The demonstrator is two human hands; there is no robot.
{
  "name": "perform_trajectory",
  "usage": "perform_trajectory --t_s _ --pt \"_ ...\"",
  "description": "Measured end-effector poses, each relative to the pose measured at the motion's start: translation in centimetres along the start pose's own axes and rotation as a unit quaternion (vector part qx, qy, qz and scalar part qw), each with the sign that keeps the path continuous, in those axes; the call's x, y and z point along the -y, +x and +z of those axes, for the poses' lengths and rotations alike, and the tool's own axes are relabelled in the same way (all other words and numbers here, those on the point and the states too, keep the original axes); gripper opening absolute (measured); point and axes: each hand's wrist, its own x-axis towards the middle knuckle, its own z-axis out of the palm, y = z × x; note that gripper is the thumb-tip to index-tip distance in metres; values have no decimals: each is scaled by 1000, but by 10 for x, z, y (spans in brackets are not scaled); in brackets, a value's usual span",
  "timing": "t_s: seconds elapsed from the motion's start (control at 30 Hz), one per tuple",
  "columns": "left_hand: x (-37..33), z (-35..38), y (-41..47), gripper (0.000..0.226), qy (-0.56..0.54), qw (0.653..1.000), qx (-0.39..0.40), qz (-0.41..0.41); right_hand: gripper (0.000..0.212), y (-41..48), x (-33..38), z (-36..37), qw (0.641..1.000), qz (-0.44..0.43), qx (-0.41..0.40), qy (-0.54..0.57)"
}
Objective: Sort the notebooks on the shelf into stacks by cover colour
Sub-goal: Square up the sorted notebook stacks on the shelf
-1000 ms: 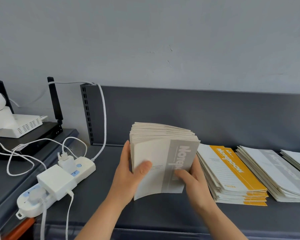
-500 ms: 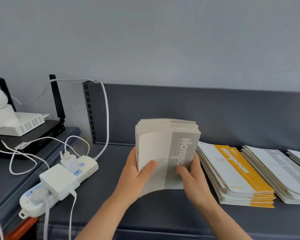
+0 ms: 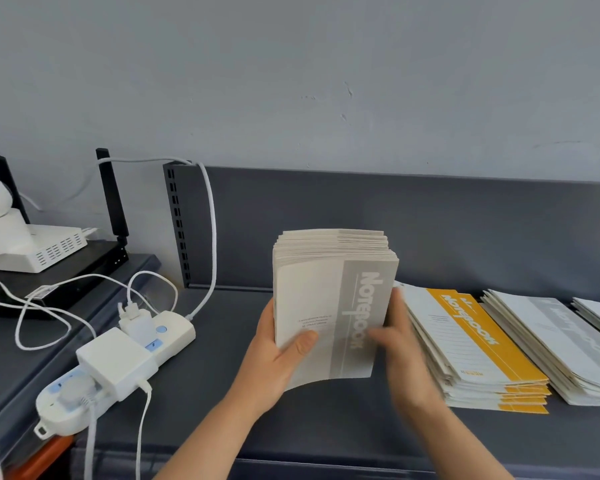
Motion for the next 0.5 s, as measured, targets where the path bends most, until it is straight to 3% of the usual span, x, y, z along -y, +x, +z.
perform_trajectory --t_s 0.07,0.17,0.37,0.43,0.5 --pt "1 -1 1 63 4 1000 -1 -4 66 -1 1 4 1000 -5 15 -22" --pt "1 -1 3 65 6 1000 5 -9 68 2 0 1 999 -2 -39 -1" --pt "2 0 6 67 9 1000 2 -17 82 4 -7 1 999 43 21 -20" --pt "2 -1 7 68 16 1000 -6 -24 75 3 -8 3 995 59 72 -37" --pt "2 -2 10 70 27 999 -9 -28 65 3 -11 7 993 79 74 -51"
